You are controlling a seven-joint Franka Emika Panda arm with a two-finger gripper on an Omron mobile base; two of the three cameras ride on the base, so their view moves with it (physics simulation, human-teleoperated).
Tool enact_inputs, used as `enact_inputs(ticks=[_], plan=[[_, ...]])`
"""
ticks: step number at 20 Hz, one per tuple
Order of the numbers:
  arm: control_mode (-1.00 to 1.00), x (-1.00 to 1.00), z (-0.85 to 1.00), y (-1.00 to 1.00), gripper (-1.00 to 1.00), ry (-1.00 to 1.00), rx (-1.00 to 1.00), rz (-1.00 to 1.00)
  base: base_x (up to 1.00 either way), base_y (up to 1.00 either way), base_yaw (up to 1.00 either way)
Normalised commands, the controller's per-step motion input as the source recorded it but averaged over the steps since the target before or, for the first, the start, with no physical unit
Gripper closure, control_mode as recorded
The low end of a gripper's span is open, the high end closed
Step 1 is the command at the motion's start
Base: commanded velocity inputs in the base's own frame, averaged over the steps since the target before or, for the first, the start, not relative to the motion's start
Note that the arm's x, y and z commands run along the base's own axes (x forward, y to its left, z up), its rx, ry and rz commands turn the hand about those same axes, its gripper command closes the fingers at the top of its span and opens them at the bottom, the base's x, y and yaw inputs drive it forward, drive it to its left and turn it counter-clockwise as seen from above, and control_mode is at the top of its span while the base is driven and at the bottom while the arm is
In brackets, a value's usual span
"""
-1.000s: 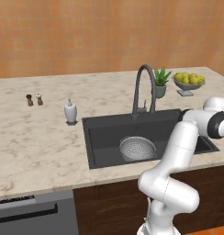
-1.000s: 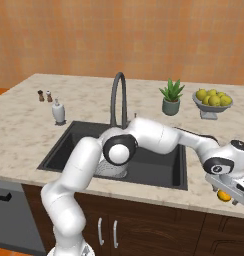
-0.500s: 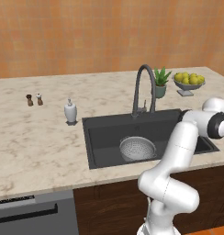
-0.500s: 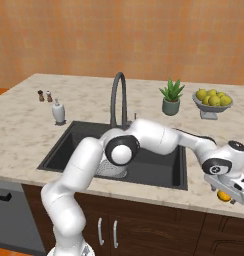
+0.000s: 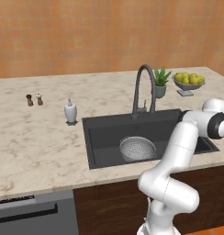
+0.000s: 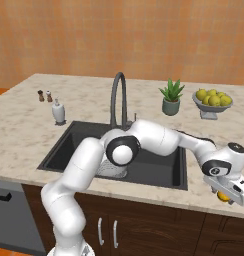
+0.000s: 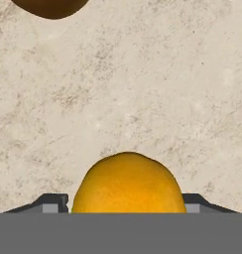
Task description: Put the colander in the sink, put the peach, tangerine in the colander, and turn on the sink faucet and pour water over the colander.
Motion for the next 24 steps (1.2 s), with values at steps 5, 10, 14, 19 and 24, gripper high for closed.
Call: enact_inputs(ticks=[5,10,14,19,24], plan=[[-1.00,-0.07,0.04,0.19,1.00,-0.02,-0.02,0.03,0.00,0.00,0.00],[-1.00,-0.39,0.45,0.37,1.00,0.00,0.00,0.18,0.00,0.00,0.00],[-1.00,-0.41,0.55,0.60,1.00,-0.02,-0.06,0.23,0.00,0.00,0.00],[-1.00,-0.28,0.52,0.71,1.00,0.00,-0.10,0.25,0.00,0.00,0.00],[-1.00,-0.23,0.47,0.73,1.00,0.00,-0.08,0.24,0.00,0.00,0.00]])
